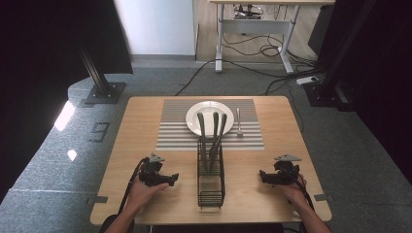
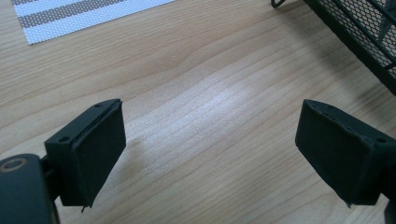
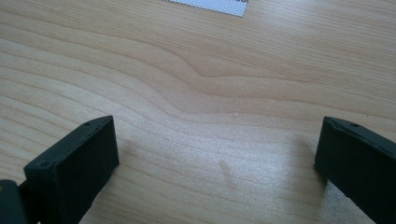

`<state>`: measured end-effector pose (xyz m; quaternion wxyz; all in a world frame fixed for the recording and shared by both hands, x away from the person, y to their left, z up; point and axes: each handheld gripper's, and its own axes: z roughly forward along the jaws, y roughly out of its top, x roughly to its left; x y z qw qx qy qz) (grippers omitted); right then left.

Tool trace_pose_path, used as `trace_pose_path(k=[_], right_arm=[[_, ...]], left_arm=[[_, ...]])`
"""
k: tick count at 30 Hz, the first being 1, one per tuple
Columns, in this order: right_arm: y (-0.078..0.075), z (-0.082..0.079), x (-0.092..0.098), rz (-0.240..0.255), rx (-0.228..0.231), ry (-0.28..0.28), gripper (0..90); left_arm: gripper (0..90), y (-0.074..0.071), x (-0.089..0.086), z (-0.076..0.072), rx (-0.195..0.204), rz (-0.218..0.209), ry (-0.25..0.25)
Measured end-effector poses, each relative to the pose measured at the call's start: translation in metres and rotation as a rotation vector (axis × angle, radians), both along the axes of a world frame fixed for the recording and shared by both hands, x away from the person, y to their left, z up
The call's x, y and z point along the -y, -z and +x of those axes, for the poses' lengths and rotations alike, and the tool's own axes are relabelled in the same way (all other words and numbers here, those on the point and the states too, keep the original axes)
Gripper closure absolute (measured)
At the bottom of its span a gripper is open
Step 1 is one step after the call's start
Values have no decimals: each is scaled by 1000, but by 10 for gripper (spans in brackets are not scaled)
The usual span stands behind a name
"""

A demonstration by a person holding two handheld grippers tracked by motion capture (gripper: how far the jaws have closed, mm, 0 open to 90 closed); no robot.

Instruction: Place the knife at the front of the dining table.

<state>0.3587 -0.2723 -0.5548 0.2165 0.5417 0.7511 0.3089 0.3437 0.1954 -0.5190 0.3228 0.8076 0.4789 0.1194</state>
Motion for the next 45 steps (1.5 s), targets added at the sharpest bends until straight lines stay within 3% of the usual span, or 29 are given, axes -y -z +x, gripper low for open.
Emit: trace_pose_path(k=[9,15,23,27,30,36,39,43,45], right_arm=[[-2,-1,-2,-6,-18,3,0],[-1,-2,-2,-5,-19,0,0],[-1,-2,-3,-4,-10,-5,0],[-1,-2,-3,-3,-8,-6,0],[-1,-2,-4,-3,-6,-4,0],[0,-2,-5,0,0,0,0],[0,-2,-5,1,2,0,0],[0,-2,-5,2,4,-2,0],[0,-2,-5,2,4,-2,0]], left_arm=[[97,-2,-1,-1,-11,-15,-4],[122,-5,-3,-3,10,-12,-15],[150,-12,-8,-5,52,-47,-26],[156,-22,-10,-6,92,-92,-30],[166,-35,-7,-6,121,-153,-15],[175,-56,4,-5,151,-202,25],[186,-65,5,-4,184,-204,24],[192,-86,2,1,227,-246,23],[193,-92,2,3,230,-263,27]])
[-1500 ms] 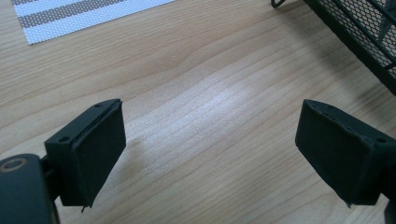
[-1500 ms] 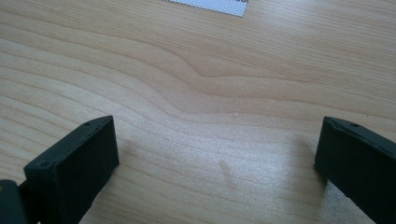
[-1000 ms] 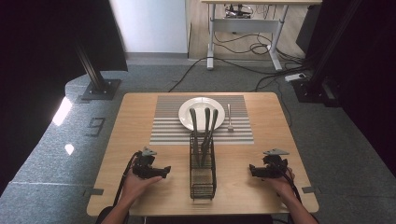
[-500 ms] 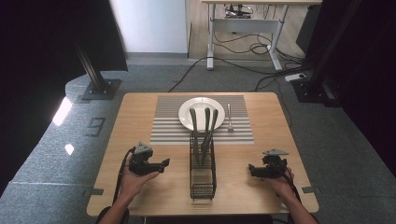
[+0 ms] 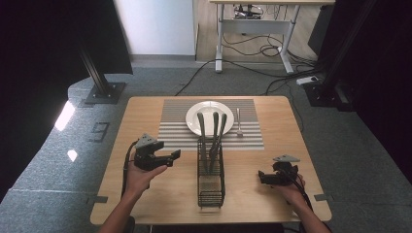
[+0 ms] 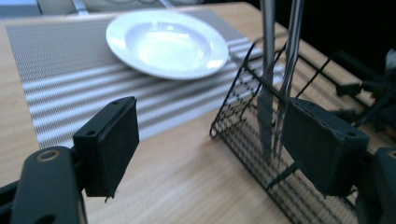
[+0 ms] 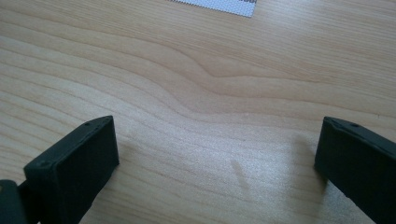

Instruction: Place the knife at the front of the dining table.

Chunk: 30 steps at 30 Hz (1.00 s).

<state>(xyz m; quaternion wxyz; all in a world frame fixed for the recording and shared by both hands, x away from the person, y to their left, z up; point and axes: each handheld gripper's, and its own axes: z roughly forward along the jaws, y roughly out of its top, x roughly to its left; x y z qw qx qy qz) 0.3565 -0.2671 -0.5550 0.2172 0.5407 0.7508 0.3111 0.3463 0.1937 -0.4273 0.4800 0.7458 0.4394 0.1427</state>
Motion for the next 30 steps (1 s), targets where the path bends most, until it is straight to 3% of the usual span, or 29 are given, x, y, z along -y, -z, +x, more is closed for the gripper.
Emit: trace_pose_path(k=[3,11,14,15,18,30], right_arm=[[0,0,0,-1,1,-1,0],[0,0,0,-2,5,-5,0],[0,0,-1,-2,5,-6,0],[0,0,-1,-1,6,-5,0],[0,0,-1,-2,7,-2,0],[1,1,-1,0,8,-4,0]], left_arm=[[189,-9,3,0,28,15,12],[196,-33,12,5,44,-5,61],[203,-30,15,10,40,-3,67],[200,-24,22,16,16,21,71],[211,-21,31,17,32,38,89],[241,-34,36,29,51,46,66]])
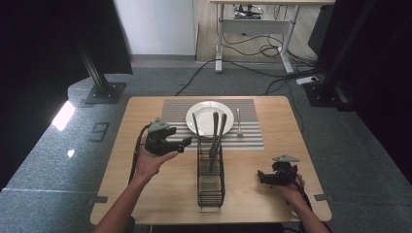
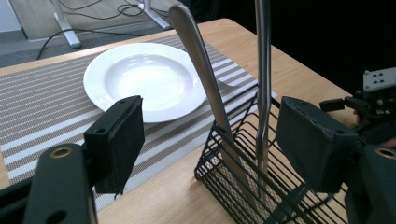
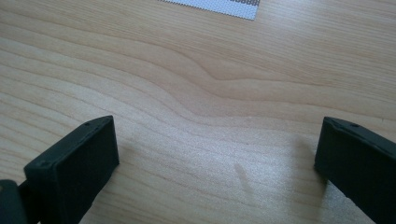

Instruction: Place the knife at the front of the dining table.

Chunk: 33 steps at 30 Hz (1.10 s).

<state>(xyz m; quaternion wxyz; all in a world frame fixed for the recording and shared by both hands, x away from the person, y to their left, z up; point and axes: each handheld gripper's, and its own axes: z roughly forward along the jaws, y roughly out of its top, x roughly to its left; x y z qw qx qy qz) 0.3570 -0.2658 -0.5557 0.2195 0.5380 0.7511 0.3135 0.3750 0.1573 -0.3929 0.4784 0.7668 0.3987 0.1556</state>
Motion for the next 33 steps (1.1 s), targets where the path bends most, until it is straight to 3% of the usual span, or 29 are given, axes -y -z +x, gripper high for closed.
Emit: trace_pose_path(k=[20,33], right_arm=[[0,1,0,0,2,-7,0],[0,1,0,-2,3,-9,0]], left_arm=[[372,1,41,42,-22,57,-5],[601,12,51,55,-59,51,-15]])
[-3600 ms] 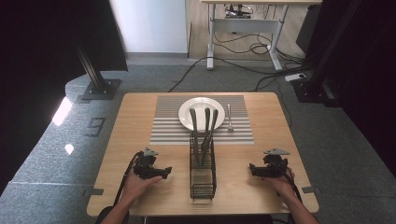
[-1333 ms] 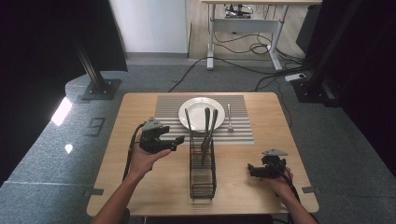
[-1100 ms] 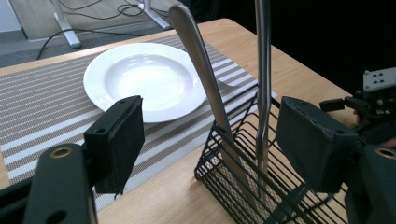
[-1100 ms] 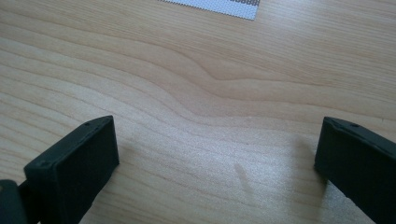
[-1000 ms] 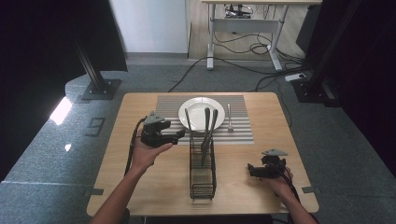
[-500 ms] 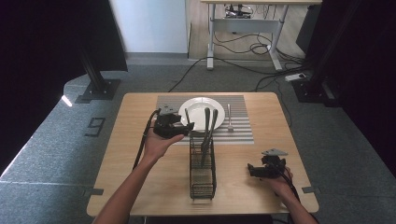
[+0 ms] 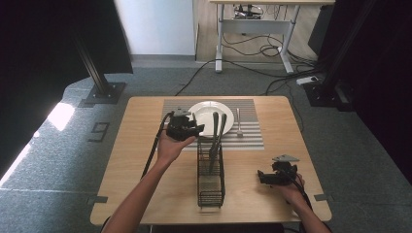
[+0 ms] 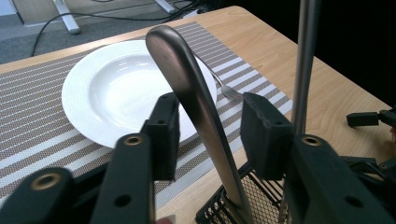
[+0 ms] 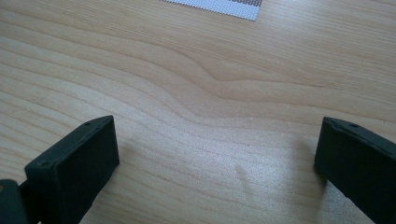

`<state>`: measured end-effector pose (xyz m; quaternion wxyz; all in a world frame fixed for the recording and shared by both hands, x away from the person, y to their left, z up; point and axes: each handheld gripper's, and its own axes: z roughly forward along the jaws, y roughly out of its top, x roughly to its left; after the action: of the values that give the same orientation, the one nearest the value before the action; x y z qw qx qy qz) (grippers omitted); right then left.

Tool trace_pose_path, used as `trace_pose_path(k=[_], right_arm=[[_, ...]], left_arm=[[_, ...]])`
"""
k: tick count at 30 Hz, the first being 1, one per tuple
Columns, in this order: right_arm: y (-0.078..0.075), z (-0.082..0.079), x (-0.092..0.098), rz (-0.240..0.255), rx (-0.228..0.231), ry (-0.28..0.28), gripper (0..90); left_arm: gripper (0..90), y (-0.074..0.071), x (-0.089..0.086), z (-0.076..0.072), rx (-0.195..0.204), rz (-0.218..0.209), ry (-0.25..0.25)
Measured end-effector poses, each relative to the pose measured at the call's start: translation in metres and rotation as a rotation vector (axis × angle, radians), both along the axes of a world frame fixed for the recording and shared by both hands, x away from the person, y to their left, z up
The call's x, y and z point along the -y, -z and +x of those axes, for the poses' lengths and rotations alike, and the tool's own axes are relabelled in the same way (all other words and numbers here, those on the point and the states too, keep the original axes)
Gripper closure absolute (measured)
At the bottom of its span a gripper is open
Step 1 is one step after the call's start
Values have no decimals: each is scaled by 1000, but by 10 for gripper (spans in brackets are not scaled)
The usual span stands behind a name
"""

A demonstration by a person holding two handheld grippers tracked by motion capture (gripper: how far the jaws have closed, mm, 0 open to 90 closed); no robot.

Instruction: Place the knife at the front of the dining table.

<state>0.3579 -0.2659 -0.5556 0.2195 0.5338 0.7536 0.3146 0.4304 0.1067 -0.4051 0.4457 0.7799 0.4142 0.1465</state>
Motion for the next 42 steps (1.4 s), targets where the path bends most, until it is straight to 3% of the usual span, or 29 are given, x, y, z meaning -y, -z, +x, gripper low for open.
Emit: trace_pose_path(k=[5,8,12,14,17,21,29,30,31,32,33,38,42], right_arm=[[0,0,0,0,0,1,0],[0,0,0,0,1,3,0],[0,-1,0,2,2,5,0],[0,-1,0,2,3,6,0],[0,-1,0,3,4,6,0],[0,-1,0,4,4,7,0],[0,-1,0,4,4,6,0],[0,-1,0,3,4,5,0],[0,-1,0,4,4,6,0],[0,-1,0,4,4,6,0],[0,-1,0,4,4,6,0],[0,-1,0,4,5,6,0],[1,0,0,5,5,5,0]], left_arm=[[700,2,0,3,-16,-12,-12],[716,3,-3,6,-37,-62,2],[764,2,-3,7,-25,-103,13],[770,3,-3,7,-25,-111,14],[778,3,-4,7,-36,-161,39],[783,3,-1,5,-22,-171,55],[786,6,-8,8,-43,-207,55],[788,6,-9,8,-44,-220,58],[793,7,-12,9,-47,-262,61],[809,7,-12,9,-47,-262,61],[822,6,-17,9,-49,-325,61],[830,2,-21,8,-21,-315,55],[831,-4,-23,5,0,-357,68]])
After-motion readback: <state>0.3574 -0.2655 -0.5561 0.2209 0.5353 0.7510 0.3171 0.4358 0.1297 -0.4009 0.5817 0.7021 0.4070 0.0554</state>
